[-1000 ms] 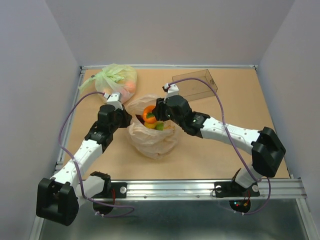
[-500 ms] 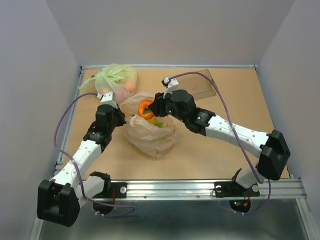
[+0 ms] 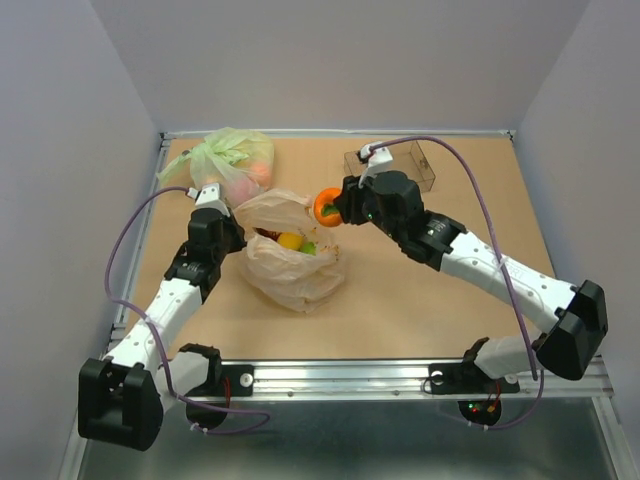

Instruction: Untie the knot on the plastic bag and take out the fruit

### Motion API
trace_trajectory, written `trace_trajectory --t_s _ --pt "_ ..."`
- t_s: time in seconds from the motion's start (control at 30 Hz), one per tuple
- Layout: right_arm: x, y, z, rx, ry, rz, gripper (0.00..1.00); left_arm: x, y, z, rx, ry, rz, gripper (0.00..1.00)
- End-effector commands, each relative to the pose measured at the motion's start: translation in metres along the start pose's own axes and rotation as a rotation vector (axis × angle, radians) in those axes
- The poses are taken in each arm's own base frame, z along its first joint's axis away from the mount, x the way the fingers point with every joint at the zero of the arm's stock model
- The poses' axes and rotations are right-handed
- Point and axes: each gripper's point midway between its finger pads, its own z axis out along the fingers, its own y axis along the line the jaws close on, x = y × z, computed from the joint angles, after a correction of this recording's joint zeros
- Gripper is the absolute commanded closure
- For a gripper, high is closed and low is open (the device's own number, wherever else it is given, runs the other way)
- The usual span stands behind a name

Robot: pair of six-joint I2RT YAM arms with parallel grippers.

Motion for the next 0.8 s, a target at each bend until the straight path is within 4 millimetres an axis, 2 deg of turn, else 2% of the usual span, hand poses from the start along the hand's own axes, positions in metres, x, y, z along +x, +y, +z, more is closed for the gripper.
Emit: trace_trajectory --t_s 0.0,0.03,0.07,0.1,0.13,0.17,0.2,0.23,0.27,0.3,0.33,0.37,0.4,0.43,0.47,0.5,0.57,0.6,0.63,0.67,0.7,0.73,0.77 --pt "-0.051 -0.061 0.004 0.215 -0.121 0.033 0.99 -0.019 -0.012 -0.001 0.052 -0.050 -0.001 0.99" --pt "-0.057 -0.086 0.005 0.271 -0.134 0.058 0.99 -0.018 -0.013 -0.001 0.055 -0.049 -0.001 0.98" --pt "-0.055 -0.100 0.012 0.301 -0.125 0.076 0.99 -0.019 -0.013 -0.003 0.055 -0.053 -0.003 0.95" --pt "-0.064 -0.113 0.014 0.327 -0.143 0.109 0.99 -0.021 -0.014 -0.004 0.059 -0.060 -0.007 0.91" --pt "-0.068 -0.138 0.016 0.377 -0.149 0.134 0.99 -0.025 -0.016 -0.007 0.072 -0.074 -0.007 0.87" --pt "-0.058 -0.154 0.030 0.408 -0.121 0.147 0.99 -0.028 -0.018 -0.009 0.077 -0.079 -0.005 0.80" --pt "-0.057 -0.164 0.037 0.419 -0.117 0.178 0.99 -0.034 -0.020 -0.013 0.085 -0.094 -0.005 0.76" --pt "-0.062 -0.184 0.042 0.451 -0.126 0.203 0.99 -0.045 -0.025 -0.018 0.096 -0.114 -0.006 0.71" --pt "-0.047 -0.196 0.059 0.463 -0.086 0.218 0.99 -0.047 -0.026 -0.022 0.098 -0.114 -0.003 0.61" --pt "-0.039 -0.205 0.069 0.476 -0.070 0.243 0.99 -0.061 -0.030 -0.029 0.110 -0.145 -0.003 0.54" --pt "-0.046 -0.219 0.075 0.490 -0.081 0.261 0.99 -0.065 -0.032 -0.033 0.115 -0.153 0.000 0.47" --pt "-0.041 -0.227 0.083 0.501 -0.071 0.268 0.99 -0.070 -0.033 -0.036 0.119 -0.165 0.003 0.42" --pt "-0.034 -0.233 0.093 0.502 -0.054 0.273 0.99 -0.067 -0.037 -0.040 0.140 -0.141 0.018 0.37" --pt "-0.020 -0.247 0.107 0.520 -0.023 0.285 0.99 -0.075 -0.040 -0.048 0.153 -0.158 0.020 0.35" --pt "-0.023 -0.253 0.115 0.517 -0.026 0.292 0.99 -0.073 -0.042 -0.052 0.167 -0.146 0.030 0.32" --pt "-0.006 -0.258 0.131 0.505 0.012 0.300 0.99 -0.077 -0.046 -0.060 0.192 -0.163 0.050 0.30" --pt "0.002 -0.269 0.144 0.504 0.029 0.313 0.99 -0.073 -0.058 -0.069 0.268 -0.151 0.073 0.30" --pt "-0.007 -0.267 0.151 0.481 0.014 0.319 0.99 -0.071 -0.062 -0.075 0.305 -0.153 0.086 0.30" --pt "0.009 -0.270 0.163 0.478 0.045 0.320 0.99 -0.067 -0.067 -0.078 0.342 -0.150 0.121 0.30" --pt "0.009 -0.268 0.169 0.459 0.048 0.322 0.96 -0.059 -0.081 -0.084 0.427 -0.124 0.147 0.30" --pt "0.004 -0.265 0.175 0.436 0.041 0.323 0.93 -0.052 -0.086 -0.086 0.457 -0.109 0.163 0.30" --pt "0.013 -0.267 0.182 0.437 0.054 0.329 0.88 -0.042 -0.090 -0.086 0.488 -0.086 0.188 0.30" --pt "0.014 -0.270 0.184 0.445 0.055 0.329 0.71 -0.032 -0.100 -0.088 0.525 -0.061 0.209 0.30"
